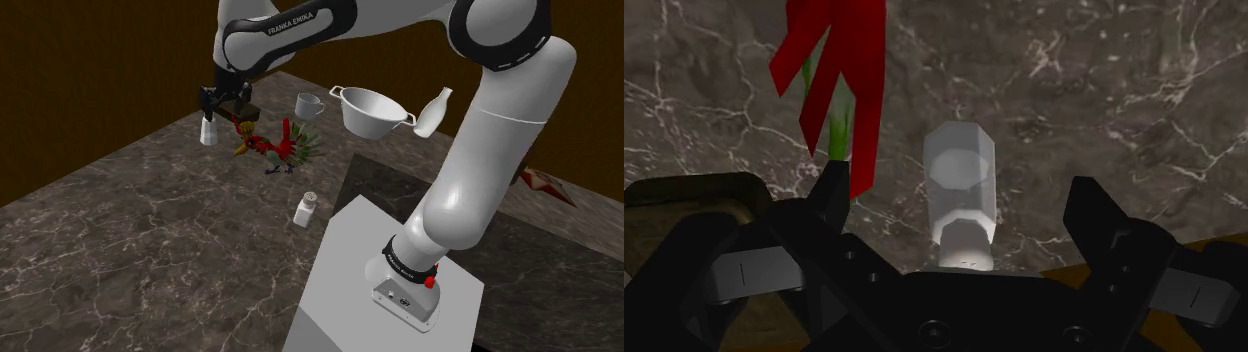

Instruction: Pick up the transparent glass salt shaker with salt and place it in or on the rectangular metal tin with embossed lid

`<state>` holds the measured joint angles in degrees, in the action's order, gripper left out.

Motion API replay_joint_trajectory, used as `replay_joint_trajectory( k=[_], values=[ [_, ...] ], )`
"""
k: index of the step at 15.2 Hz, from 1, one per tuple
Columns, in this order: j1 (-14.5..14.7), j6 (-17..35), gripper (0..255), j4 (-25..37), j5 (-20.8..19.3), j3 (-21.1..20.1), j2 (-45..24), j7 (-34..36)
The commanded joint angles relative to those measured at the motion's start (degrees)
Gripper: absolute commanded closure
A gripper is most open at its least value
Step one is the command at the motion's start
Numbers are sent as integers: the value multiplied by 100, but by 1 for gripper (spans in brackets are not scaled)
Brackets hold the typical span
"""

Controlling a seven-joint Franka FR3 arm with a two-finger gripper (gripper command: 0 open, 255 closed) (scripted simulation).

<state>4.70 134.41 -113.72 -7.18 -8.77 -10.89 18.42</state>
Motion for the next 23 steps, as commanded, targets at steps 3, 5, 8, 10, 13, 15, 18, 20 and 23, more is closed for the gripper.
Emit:
replay_joint_trajectory(
  k=[3,5,8,10,13,15,18,20,23],
  values=[
    [122,162,0,648,-294,61,-691,280],
    [128,272,0,645,-323,78,-798,299],
    [135,432,0,650,-370,103,-965,328],
    [140,514,0,657,-394,116,-1056,343],
    [140,514,0,657,-394,116,-1056,343],
    [140,514,0,657,-394,116,-1056,343],
    [140,513,0,656,-394,116,-1055,343],
    [140,513,255,656,-394,116,-1055,343],
    [139,512,255,656,-393,116,-1054,342]
  ],
)
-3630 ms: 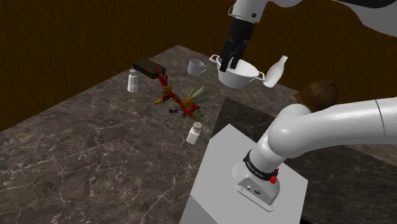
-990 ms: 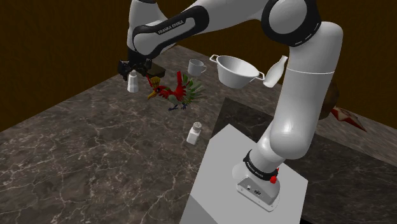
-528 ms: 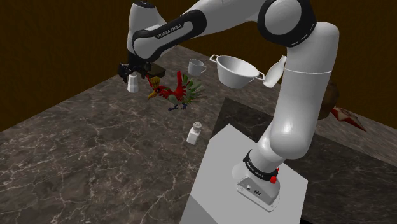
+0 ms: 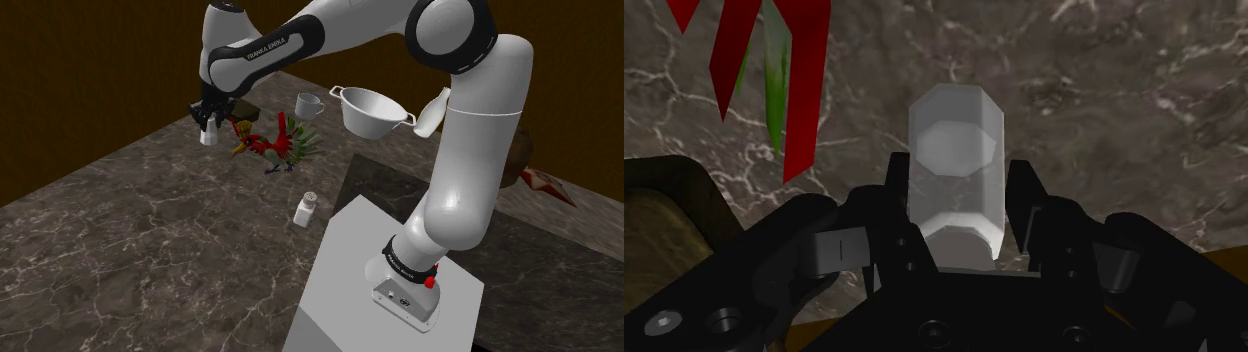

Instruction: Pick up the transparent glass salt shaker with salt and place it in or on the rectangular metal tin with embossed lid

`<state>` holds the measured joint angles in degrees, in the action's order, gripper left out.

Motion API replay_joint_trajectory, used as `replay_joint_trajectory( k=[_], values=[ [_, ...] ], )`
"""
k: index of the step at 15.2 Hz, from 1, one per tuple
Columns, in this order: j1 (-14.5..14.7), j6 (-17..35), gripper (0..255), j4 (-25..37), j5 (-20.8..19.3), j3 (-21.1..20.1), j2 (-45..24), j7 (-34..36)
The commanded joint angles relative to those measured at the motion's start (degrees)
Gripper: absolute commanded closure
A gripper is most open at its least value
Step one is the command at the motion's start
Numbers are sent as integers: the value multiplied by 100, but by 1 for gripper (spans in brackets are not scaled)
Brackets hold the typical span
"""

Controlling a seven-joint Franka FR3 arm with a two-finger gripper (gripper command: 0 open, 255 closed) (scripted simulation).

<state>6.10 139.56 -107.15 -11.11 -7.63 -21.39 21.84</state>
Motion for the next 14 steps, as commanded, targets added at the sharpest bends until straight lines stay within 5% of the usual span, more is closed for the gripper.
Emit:
replay_joint_trajectory(
  k=[1,14],
  values=[
    [-2,1,255,-3,-1,2,-4,0],
    [-33,-572,255,239,134,-57,334,-127]
  ],
)
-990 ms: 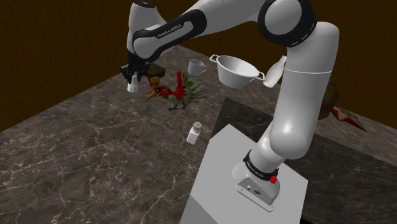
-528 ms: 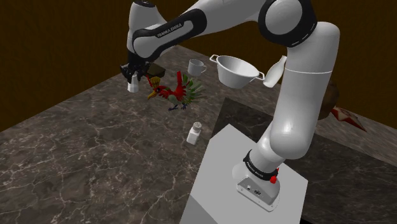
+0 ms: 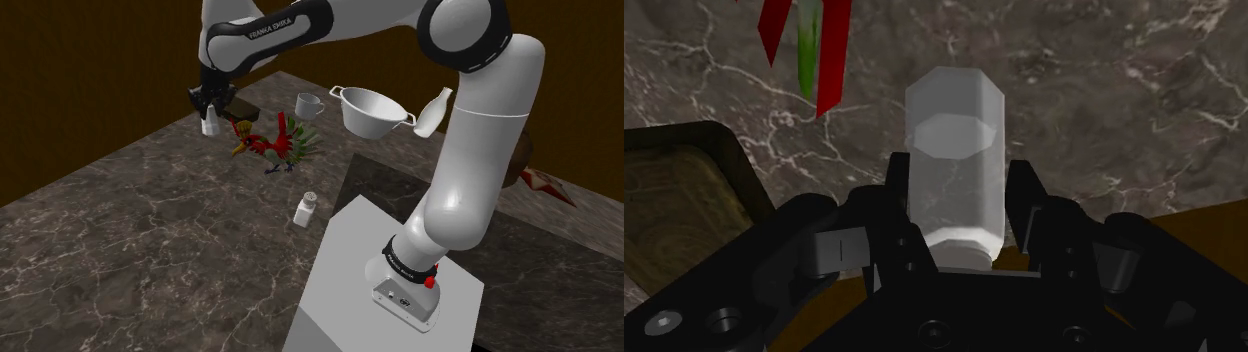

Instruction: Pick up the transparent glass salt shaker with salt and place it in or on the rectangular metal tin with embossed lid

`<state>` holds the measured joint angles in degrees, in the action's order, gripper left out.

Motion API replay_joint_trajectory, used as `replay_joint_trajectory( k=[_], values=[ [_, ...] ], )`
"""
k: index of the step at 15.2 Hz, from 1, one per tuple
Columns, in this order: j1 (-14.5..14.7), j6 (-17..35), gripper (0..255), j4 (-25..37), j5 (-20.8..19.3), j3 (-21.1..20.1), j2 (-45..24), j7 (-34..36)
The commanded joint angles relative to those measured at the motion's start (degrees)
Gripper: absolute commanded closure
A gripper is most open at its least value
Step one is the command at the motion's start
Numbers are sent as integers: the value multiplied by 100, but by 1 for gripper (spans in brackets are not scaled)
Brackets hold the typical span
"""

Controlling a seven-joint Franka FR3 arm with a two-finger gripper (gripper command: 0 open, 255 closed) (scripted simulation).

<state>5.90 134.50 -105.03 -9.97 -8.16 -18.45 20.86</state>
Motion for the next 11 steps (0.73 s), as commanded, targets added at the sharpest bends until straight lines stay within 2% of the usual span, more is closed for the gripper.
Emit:
replay_joint_trajectory(
  k=[1,11],
  values=[
    [-16,-132,255,61,34,-9,74,-42],
    [-31,-805,255,468,150,-48,348,-160]
  ],
)
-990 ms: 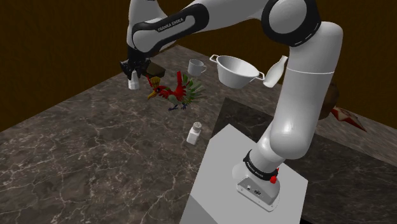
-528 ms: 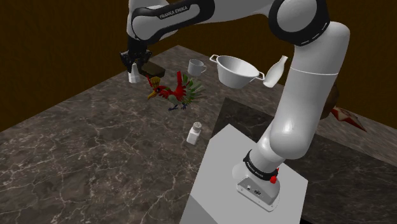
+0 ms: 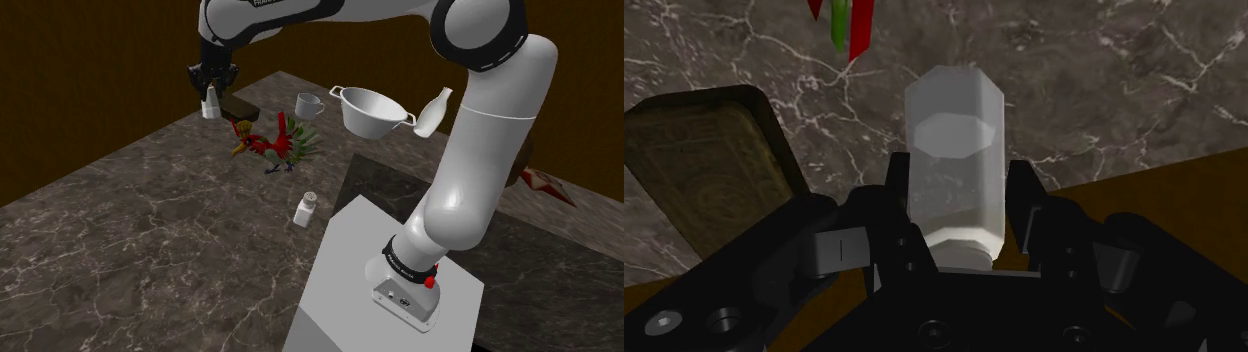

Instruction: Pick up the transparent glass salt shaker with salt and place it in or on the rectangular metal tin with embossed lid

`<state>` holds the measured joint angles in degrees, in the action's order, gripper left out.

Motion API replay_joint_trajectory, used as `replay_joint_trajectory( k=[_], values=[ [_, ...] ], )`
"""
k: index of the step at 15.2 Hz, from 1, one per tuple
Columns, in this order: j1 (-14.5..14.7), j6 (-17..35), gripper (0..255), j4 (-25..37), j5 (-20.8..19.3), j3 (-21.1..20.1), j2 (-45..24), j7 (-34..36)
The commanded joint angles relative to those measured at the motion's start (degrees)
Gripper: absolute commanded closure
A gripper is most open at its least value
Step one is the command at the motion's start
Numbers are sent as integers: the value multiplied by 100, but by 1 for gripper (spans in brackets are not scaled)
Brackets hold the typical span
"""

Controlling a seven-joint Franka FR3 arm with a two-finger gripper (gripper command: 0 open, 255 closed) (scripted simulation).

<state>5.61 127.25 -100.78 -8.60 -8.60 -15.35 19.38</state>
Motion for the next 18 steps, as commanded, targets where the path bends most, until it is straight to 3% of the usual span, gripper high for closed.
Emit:
replay_joint_trajectory(
  k=[1,4,9,18],
  values=[
    [-2,-149,255,91,23,-7,59,-23],
    [-3,-293,255,195,42,-13,100,-45],
    [-357,-490,255,881,175,152,-340,-664],
    [-962,-1175,255,2820,384,357,-1542,-1659]
  ],
)
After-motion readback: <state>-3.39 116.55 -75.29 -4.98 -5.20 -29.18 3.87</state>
